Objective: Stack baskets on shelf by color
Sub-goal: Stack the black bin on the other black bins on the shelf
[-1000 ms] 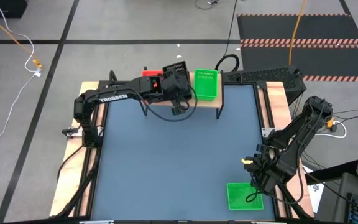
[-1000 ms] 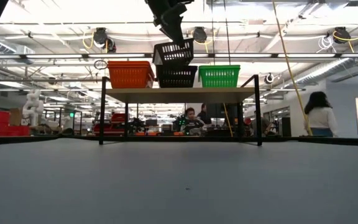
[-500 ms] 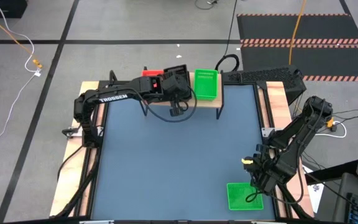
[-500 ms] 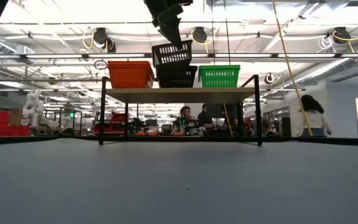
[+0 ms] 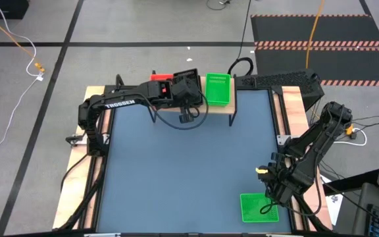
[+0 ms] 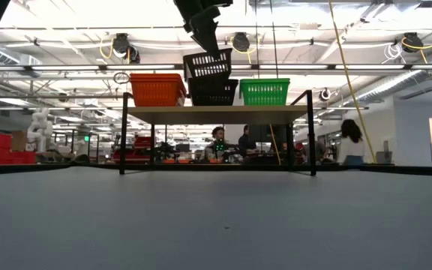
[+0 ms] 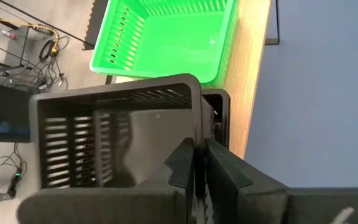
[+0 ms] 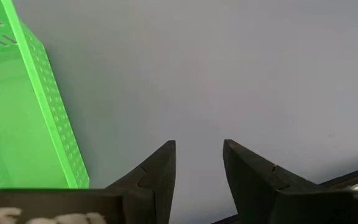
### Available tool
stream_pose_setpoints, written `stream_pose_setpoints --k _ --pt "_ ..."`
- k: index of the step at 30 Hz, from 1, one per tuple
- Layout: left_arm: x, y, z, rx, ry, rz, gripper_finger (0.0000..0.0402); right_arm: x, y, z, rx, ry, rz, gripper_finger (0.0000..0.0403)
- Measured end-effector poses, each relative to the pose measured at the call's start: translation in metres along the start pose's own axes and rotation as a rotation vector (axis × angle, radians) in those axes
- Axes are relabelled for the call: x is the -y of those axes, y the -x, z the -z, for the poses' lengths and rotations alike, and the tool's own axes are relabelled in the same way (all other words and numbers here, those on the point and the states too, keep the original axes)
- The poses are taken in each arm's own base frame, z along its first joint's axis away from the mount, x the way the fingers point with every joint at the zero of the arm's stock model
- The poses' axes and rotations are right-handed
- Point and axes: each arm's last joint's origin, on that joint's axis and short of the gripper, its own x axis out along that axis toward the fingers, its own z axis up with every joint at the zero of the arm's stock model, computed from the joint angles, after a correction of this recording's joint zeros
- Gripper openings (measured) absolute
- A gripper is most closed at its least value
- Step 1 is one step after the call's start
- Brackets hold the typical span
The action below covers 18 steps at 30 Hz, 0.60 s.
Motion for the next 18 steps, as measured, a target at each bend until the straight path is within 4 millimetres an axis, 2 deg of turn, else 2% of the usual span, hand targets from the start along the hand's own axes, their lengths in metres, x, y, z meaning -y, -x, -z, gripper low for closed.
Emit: stream_pose_setpoints --k 18 --pt "-0.0002 -0.0001 0.0000 0.000 -0.027 -0.001 0.0042 0.0000 0.0000 0.0000 -0.001 0.000 -0.001 0.0128"
